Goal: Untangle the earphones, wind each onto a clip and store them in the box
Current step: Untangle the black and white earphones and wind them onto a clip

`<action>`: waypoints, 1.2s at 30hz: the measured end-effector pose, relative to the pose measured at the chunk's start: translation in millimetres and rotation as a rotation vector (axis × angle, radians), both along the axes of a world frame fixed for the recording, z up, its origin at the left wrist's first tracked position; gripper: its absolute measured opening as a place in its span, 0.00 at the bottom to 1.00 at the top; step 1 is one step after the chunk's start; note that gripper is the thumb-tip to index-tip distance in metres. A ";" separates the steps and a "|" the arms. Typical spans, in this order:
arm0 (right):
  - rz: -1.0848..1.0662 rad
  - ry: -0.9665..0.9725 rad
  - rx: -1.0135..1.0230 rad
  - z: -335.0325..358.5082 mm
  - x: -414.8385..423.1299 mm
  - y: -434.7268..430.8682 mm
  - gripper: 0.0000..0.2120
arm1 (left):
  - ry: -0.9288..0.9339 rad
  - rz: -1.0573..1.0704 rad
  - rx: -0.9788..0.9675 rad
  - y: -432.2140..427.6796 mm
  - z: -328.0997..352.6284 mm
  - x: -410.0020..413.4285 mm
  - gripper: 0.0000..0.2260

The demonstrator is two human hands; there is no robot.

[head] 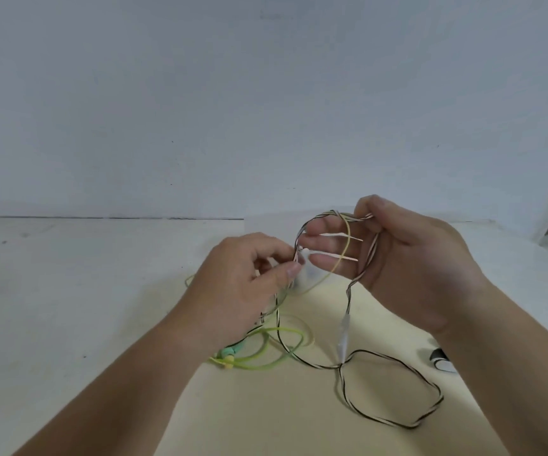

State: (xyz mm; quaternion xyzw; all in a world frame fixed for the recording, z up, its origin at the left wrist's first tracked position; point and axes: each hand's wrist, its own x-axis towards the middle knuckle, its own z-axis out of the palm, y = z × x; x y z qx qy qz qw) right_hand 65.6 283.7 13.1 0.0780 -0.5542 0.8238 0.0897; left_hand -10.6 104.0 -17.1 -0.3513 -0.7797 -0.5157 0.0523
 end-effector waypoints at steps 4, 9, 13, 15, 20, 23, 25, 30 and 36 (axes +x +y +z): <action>-0.067 0.019 -0.039 1.2 -2.2 6.1 0.10 | -0.060 0.087 0.034 -4.2 2.3 -5.1 0.06; -0.183 0.040 -0.167 4.8 -2.8 15.1 0.20 | -0.096 0.310 -0.014 -14.5 6.2 -12.0 0.06; -0.202 0.049 -0.191 7.1 -1.4 15.8 0.19 | -0.064 0.476 -0.159 -20.2 5.0 -17.8 0.06; -0.215 0.048 -0.180 7.2 -1.3 14.8 0.21 | -0.085 0.469 -0.173 -19.9 5.2 -18.8 0.06; -0.450 -0.161 -0.037 2.8 -6.4 24.0 0.15 | -0.245 0.399 0.132 -21.4 11.9 -21.0 0.03; -0.545 -0.311 0.466 -5.9 -7.8 26.0 0.09 | -0.307 0.308 0.219 -23.4 15.5 -19.2 0.02; -0.515 -0.312 0.839 -11.5 -6.6 20.8 0.11 | -0.313 0.262 0.223 -21.3 16.9 -15.7 0.02; -0.402 -0.117 0.895 -15.5 -3.9 -4.4 0.06 | -0.140 0.213 0.111 -16.8 16.2 -8.2 0.03; -0.242 0.077 0.920 -21.8 -6.8 -15.8 0.07 | 0.032 0.107 0.005 -9.6 13.2 -1.1 0.04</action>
